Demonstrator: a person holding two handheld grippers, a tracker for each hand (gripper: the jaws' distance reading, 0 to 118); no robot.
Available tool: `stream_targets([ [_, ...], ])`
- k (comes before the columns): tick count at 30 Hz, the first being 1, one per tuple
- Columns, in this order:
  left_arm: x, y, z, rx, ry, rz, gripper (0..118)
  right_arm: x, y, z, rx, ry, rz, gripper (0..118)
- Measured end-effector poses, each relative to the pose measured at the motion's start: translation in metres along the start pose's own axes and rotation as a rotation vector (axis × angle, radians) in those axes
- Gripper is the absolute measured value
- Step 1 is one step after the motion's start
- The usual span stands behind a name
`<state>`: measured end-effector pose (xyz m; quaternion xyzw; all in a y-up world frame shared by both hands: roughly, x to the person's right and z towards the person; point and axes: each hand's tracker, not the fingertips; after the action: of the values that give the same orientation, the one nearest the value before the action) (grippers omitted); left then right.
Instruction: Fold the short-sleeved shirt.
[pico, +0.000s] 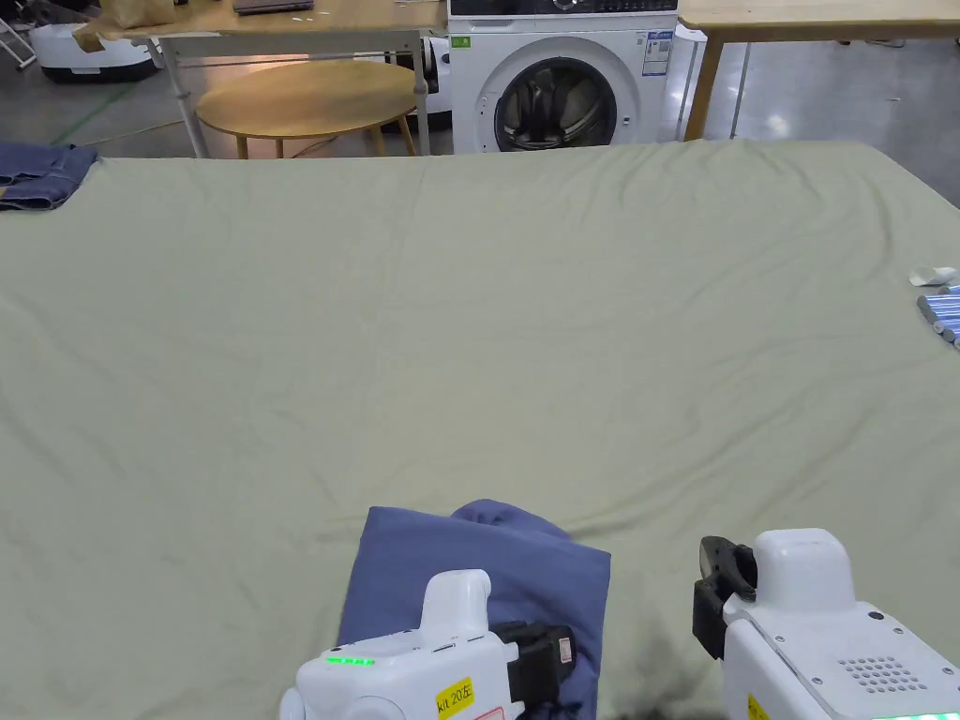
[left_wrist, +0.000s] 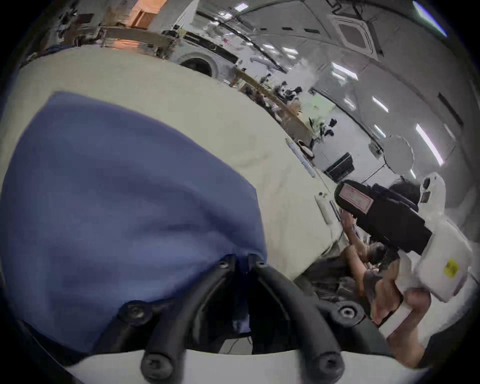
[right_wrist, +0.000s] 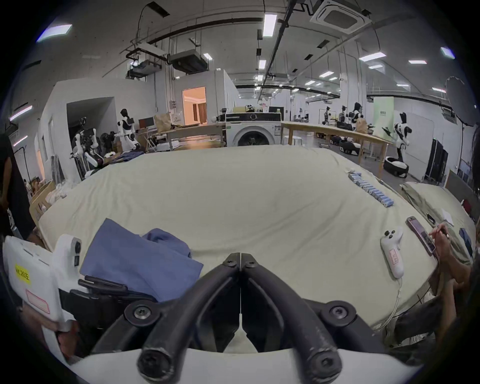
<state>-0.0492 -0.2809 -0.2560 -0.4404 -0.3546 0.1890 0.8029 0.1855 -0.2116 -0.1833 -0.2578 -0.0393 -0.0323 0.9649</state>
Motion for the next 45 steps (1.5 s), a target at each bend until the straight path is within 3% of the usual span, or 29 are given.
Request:
stream_targets([
  [3, -0.001, 0.009, 0.016, 0.033, -0.015, 0.030, 5, -0.006, 0.001, -0.005, -0.033, 0.040, -0.010, 0],
  [6, 0.003, 0.020, 0.062, 0.152, -0.043, -0.004, 6, -0.021, 0.004, -0.012, -0.060, 0.173, -0.038, 0],
  [7, -0.001, 0.023, 0.077, 0.187, -0.061, 0.009, 16, -0.028, 0.004, -0.016, -0.072, 0.212, -0.053, 0],
  [9, -0.015, 0.027, 0.104, 0.210, -0.092, 0.043, 69, -0.036, 0.001, -0.027, -0.129, 0.349, -0.128, 0],
  [10, -0.025, 0.027, 0.116, 0.219, -0.099, 0.059, 96, -0.036, -0.002, -0.033, -0.161, 0.440, -0.202, 0],
  [11, -0.035, 0.027, 0.126, 0.230, -0.084, 0.065, 115, -0.035, -0.007, -0.039, -0.194, 0.529, -0.272, 0],
  [12, -0.047, 0.026, 0.133, 0.243, -0.060, 0.071, 118, -0.034, -0.012, -0.045, -0.218, 0.583, -0.317, 0],
  [13, -0.061, 0.025, 0.140, 0.268, -0.030, 0.094, 118, -0.033, -0.019, -0.052, -0.245, 0.626, -0.348, 0],
  [15, -0.091, 0.025, 0.145, 0.260, -0.015, 0.196, 118, -0.029, -0.030, -0.063, -0.290, 0.619, -0.355, 0],
  [18, -0.134, 0.023, 0.132, 0.225, -0.110, 0.364, 117, -0.022, -0.043, -0.075, -0.343, 0.504, -0.315, 0],
  [21, -0.149, 0.024, 0.099, 0.117, -0.142, 0.383, 117, -0.018, -0.043, -0.072, -0.322, 0.526, -0.335, 0],
  [24, -0.150, 0.023, 0.059, 0.070, -0.366, 0.409, 115, -0.023, -0.038, -0.069, -0.315, 0.506, -0.308, 0],
  [25, -0.147, 0.025, 0.050, 0.090, -0.419, 0.431, 101, -0.024, -0.036, -0.070, -0.317, 0.507, -0.299, 0],
  [26, -0.146, 0.026, 0.041, 0.084, -0.404, 0.502, 46, -0.026, -0.035, -0.070, -0.314, 0.500, -0.287, 0],
  [27, -0.143, 0.026, 0.033, 0.067, -0.310, 0.523, 19, -0.028, -0.033, -0.069, -0.307, 0.489, -0.268, 0],
  [29, -0.143, 0.028, 0.031, 0.067, -0.214, 0.433, 19, -0.034, -0.027, -0.068, -0.301, 0.487, -0.247, 0],
  [31, -0.140, 0.034, 0.047, 0.075, -0.248, 0.427, 19, -0.041, -0.020, -0.066, -0.290, 0.487, -0.222, 0],
  [35, -0.152, 0.057, 0.110, 0.083, -0.094, 0.239, 19, -0.058, -0.003, -0.064, -0.256, 0.537, -0.210, 0],
  [45, -0.303, 0.129, 0.298, 0.117, 0.275, 0.176, 19, -0.105, 0.011, -0.077, -0.243, 0.597, -0.166, 0],
])
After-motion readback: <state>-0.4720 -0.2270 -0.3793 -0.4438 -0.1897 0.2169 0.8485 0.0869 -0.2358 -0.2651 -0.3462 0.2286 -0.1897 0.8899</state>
